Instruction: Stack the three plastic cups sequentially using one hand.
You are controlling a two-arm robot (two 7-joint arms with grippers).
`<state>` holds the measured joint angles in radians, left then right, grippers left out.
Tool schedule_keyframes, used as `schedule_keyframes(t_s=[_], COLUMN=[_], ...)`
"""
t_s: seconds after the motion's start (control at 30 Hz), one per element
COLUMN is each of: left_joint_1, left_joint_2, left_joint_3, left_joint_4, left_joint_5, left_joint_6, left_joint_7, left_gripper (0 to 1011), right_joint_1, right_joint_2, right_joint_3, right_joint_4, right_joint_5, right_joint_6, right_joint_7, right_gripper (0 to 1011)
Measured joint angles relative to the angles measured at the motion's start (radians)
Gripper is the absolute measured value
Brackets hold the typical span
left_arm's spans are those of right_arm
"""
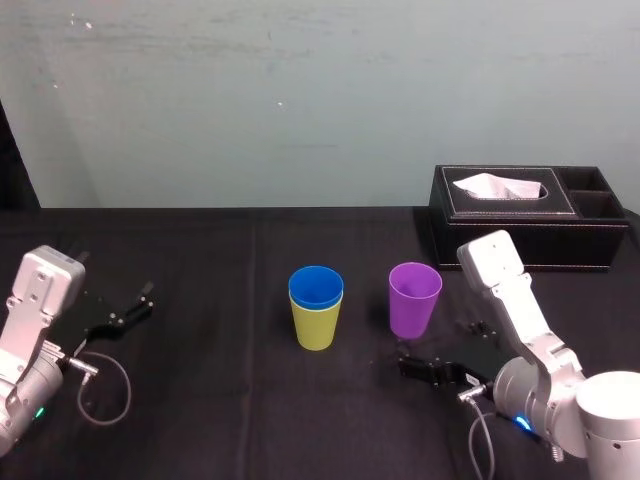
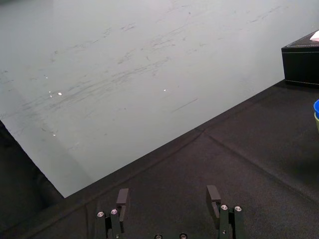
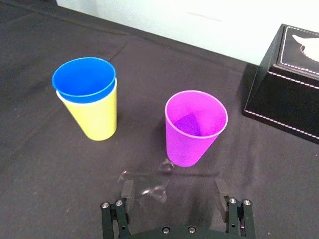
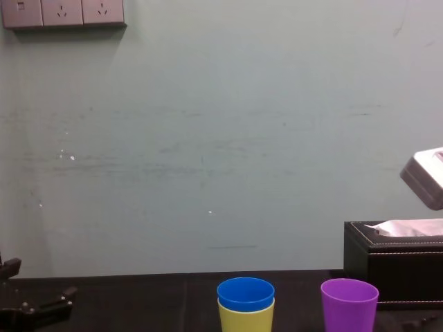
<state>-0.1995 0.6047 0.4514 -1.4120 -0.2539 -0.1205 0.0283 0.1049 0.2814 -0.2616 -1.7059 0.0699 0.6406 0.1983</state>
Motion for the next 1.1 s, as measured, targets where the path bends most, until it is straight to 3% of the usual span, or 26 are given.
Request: schedule_keyframes(t_s=[0.7,1.1], left_joint_1=[0.000,0.000], left_joint_2=[0.000,0.000], left_joint_3=[0.000,0.000], left_joint_4=[0.000,0.000], left_joint_5=[0.000,0.000], left_joint_6=[0.000,0.000], left_joint_7=[0.000,0.000], left_gripper=[1000,1000], right_joint_1=[0.087,0.130], right_joint_2=[-0.093,-0.122], right_joint_3=[0.019,0.031], right_joint_4=[0.157,0.223], right_joint_5=[-0.039,-0.060], right_joint_6=[-0.049,-0.066], right_joint_7=[-0.003,0.007], right_gripper=[1003,1003])
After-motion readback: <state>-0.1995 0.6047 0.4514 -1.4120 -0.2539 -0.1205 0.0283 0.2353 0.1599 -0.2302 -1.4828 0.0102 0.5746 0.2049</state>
